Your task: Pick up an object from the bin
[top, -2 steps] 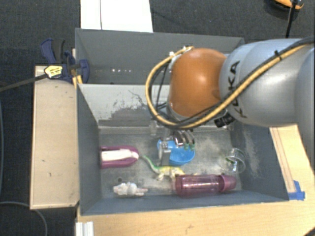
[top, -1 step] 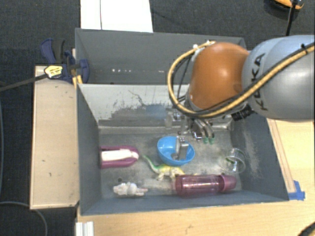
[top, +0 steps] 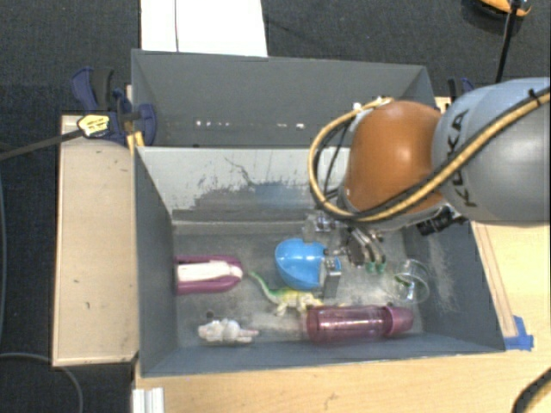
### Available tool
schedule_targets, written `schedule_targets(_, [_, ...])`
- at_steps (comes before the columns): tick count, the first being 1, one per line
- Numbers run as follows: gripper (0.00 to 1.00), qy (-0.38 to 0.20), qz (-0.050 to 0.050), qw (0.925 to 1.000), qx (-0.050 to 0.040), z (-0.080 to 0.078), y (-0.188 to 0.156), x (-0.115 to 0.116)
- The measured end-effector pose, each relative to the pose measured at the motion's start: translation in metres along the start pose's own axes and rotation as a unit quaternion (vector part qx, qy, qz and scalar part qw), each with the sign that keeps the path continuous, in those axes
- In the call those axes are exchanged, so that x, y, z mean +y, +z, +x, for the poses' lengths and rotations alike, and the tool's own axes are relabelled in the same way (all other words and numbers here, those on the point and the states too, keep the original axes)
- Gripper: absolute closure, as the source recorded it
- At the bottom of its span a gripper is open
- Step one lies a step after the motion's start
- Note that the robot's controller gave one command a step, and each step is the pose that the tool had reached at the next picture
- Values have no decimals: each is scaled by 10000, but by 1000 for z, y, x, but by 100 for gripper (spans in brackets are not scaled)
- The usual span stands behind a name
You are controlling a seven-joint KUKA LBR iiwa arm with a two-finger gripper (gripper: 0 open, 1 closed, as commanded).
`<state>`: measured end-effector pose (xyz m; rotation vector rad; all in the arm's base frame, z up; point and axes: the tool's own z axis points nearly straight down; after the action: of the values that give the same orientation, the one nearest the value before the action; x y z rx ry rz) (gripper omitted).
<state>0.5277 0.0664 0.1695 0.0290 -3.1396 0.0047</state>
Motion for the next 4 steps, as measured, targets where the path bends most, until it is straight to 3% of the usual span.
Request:
schedule_targets(1, [0,-5,-36,10000,-60,-6,34,-1])
schedule_targets(2, [100,76,-4,10000,13,-54,73,-2])
schedule_targets(4, [100,-2,-7,10000,-4,-51,73,-3])
